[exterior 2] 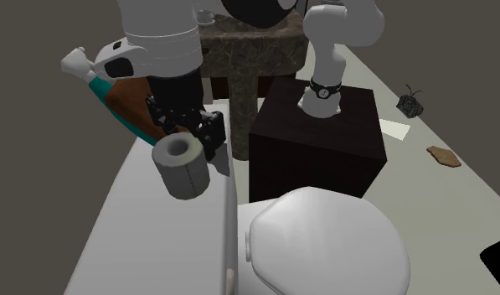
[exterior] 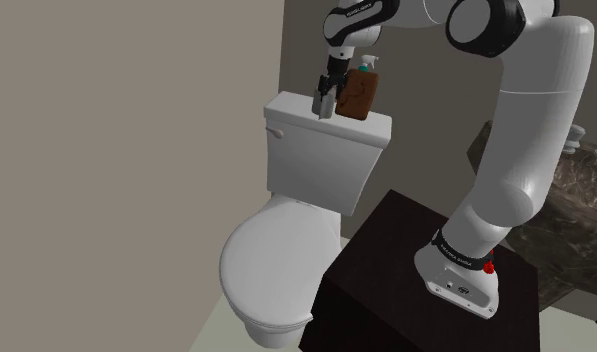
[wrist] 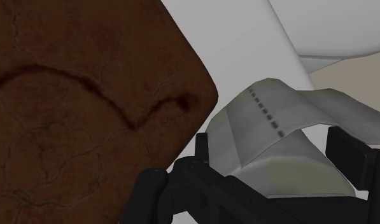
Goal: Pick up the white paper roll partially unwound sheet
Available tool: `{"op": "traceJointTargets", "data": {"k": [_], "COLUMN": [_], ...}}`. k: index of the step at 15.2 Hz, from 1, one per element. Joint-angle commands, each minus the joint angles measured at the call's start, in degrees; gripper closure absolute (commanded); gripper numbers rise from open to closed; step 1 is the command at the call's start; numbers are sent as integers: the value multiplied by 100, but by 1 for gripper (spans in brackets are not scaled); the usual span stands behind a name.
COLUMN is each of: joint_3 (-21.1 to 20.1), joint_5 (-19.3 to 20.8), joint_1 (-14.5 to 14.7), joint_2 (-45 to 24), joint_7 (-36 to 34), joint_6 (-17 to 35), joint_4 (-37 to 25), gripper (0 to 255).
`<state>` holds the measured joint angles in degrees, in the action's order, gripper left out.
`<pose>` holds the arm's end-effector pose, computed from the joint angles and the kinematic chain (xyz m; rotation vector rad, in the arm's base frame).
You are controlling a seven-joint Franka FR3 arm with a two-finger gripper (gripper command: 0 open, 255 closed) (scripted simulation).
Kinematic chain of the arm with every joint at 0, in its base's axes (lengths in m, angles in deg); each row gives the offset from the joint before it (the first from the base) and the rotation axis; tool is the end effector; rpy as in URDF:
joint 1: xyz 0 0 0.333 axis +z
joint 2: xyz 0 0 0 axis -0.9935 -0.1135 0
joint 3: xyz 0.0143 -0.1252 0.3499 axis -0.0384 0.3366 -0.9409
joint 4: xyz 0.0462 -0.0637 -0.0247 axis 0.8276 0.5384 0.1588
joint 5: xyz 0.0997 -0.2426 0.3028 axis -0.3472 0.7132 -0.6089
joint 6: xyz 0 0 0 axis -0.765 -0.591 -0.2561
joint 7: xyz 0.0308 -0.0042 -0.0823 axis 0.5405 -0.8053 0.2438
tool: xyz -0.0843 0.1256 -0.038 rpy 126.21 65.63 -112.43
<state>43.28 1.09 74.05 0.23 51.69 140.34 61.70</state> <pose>0.6288 -0.2591 0.4125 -3.1271 0.2798 -0.0335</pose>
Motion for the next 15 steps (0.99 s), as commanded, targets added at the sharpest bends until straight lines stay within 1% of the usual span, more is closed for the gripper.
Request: {"op": "traceJointTargets", "data": {"k": [1, 15], "joint_3": [-5, 30], "joint_5": [-8, 73], "joint_1": [-2, -11], "joint_2": [-23, 179], "joint_7": [7, -57], "joint_6": [-14, -1010], "joint_4": [-20, -822], "gripper": [255, 255]}}
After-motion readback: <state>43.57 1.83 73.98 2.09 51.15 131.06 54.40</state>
